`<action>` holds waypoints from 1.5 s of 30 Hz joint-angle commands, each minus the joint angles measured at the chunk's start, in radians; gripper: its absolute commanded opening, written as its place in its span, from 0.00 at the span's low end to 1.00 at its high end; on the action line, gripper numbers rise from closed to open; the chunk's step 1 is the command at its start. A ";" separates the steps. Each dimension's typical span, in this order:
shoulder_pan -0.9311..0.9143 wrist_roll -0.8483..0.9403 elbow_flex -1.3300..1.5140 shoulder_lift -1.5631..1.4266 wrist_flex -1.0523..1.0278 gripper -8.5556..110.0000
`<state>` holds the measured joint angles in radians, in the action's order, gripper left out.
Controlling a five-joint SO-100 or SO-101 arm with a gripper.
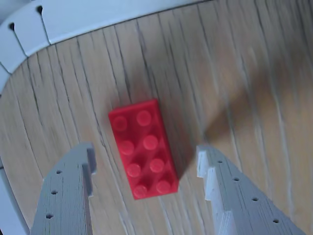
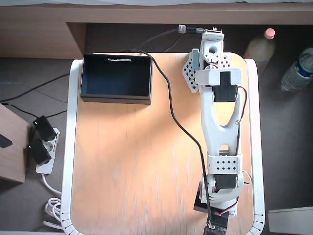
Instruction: Grasp a lego block and put it in the bin.
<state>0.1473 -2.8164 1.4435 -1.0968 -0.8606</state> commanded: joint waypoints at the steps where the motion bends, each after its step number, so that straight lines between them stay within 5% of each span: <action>1: 0.025 0.011 -0.127 -0.026 -0.008 0.25; 27: 0.014 0.002 -0.129 -0.014 -0.008 0.07; 45: -0.018 -0.026 -0.129 -0.146 -0.092 0.07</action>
<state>0.1335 -2.8333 1.4373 -1.0907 -0.9035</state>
